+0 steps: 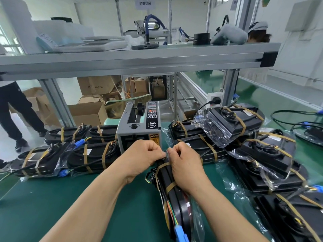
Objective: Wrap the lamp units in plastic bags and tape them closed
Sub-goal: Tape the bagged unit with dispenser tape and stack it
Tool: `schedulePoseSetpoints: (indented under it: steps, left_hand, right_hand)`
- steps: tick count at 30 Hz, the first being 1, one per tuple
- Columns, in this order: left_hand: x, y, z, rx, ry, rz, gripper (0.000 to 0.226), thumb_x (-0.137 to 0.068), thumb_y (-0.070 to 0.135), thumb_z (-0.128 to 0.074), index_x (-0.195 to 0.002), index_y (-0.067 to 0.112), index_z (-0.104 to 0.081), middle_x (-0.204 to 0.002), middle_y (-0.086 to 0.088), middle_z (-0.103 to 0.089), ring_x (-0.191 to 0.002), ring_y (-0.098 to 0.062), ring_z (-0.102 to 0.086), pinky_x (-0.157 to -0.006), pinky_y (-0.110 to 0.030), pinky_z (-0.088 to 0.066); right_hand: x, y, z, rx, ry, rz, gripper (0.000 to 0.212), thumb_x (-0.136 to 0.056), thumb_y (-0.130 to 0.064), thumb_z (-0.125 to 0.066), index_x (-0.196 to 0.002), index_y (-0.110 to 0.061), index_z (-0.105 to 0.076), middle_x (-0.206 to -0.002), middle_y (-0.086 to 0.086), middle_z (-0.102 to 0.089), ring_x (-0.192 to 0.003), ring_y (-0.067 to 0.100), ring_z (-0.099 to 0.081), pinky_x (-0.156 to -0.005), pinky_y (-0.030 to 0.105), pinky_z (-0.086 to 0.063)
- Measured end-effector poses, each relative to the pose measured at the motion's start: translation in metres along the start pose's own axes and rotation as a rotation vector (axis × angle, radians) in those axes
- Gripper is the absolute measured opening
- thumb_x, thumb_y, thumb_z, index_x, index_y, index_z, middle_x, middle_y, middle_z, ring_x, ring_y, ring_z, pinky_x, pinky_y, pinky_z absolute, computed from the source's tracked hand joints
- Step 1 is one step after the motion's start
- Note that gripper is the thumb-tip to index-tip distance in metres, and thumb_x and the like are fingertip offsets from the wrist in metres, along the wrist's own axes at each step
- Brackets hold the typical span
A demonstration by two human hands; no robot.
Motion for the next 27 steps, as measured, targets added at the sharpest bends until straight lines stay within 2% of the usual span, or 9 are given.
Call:
schedulePoseSetpoints:
  steps: [4, 12, 15, 19, 22, 27]
  left_hand:
    - [-0.001, -0.001, -0.001, 0.005, 0.019, -0.003, 0.027, -0.088, 0.014, -0.069, -0.063, 0.017, -0.059, -0.046, 0.013, -0.046, -0.042, -0.001, -0.036, -0.044, -0.012, -0.033]
    - [0.002, -0.002, -0.001, -0.005, 0.075, -0.040, 0.023, -0.087, 0.014, -0.071, -0.067, 0.014, -0.060, -0.046, 0.015, -0.048, -0.040, 0.002, -0.037, -0.044, -0.008, -0.032]
    - [0.004, -0.002, 0.000, -0.043, 0.118, -0.061, 0.019, -0.085, 0.016, -0.074, -0.071, 0.012, -0.063, -0.055, 0.010, -0.050, -0.047, -0.001, -0.039, -0.048, -0.009, -0.034]
    - [0.005, -0.009, -0.001, -0.016, 0.188, 0.006, 0.013, -0.083, 0.023, -0.075, -0.087, 0.017, -0.064, -0.068, 0.007, -0.056, -0.059, -0.006, -0.049, -0.055, -0.018, -0.039]
    - [0.005, -0.012, -0.007, 0.093, 0.204, 0.031, 0.012, -0.085, 0.021, -0.073, -0.078, 0.014, -0.065, -0.052, 0.017, -0.055, -0.043, 0.005, -0.046, -0.043, -0.010, -0.036]
    - [0.003, -0.013, -0.012, 0.252, 0.225, 0.092, 0.020, -0.088, 0.021, -0.072, -0.072, 0.011, -0.064, -0.044, 0.015, -0.052, -0.034, 0.003, -0.043, -0.036, -0.009, -0.031]
  right_hand:
    - [-0.001, 0.001, 0.000, 0.021, 0.002, 0.008, 0.028, -0.103, -0.032, -0.048, -0.080, -0.017, -0.053, -0.080, -0.006, -0.055, -0.072, 0.008, -0.049, -0.059, 0.019, -0.036]
    - [0.001, -0.001, 0.001, 0.003, 0.001, 0.009, 0.027, -0.103, -0.031, -0.048, -0.080, -0.017, -0.053, -0.081, -0.005, -0.056, -0.075, 0.011, -0.051, -0.065, 0.028, -0.040]
    - [0.001, -0.001, 0.000, 0.007, 0.000, 0.010, 0.027, -0.102, -0.031, -0.048, -0.080, -0.018, -0.053, -0.081, -0.005, -0.056, -0.074, 0.011, -0.051, -0.066, 0.030, -0.041]
    - [-0.001, 0.000, 0.000, 0.040, 0.002, 0.021, 0.026, -0.102, -0.032, -0.048, -0.081, -0.019, -0.052, -0.081, -0.006, -0.055, -0.074, 0.007, -0.049, -0.062, 0.021, -0.035]
    - [-0.001, 0.000, 0.000, 0.061, -0.004, 0.028, 0.025, -0.103, -0.033, -0.046, -0.083, -0.019, -0.053, -0.082, -0.007, -0.055, -0.074, 0.006, -0.049, -0.061, 0.019, -0.034]
    - [0.000, 0.000, 0.002, 0.057, 0.000, 0.027, 0.025, -0.103, -0.034, -0.047, -0.084, -0.019, -0.054, -0.084, -0.007, -0.055, -0.076, 0.007, -0.050, -0.062, 0.020, -0.035]
Point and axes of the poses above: each hand's wrist, its own x-axis away from the middle knuckle, its own z-axis out of the back of the hand, y = z × x, the point moved 4 cm from there along -x, towards the middle knuckle
